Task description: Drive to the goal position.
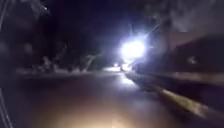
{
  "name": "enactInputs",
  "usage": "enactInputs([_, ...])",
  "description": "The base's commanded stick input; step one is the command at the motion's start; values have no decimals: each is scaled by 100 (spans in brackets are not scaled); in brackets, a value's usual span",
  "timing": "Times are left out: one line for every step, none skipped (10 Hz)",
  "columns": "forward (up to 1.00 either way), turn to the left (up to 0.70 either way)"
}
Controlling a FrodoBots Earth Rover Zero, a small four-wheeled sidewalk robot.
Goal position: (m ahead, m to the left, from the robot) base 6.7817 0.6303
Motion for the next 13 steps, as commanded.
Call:
enactInputs([70,0])
enactInputs([70,0])
enactInputs([70,0])
enactInputs([70,0])
enactInputs([70,0])
enactInputs([70,0])
enactInputs([70,0])
enactInputs([70,0])
enactInputs([70,0])
enactInputs([70,0])
enactInputs([70,0])
enactInputs([70,0])
enactInputs([70,0])
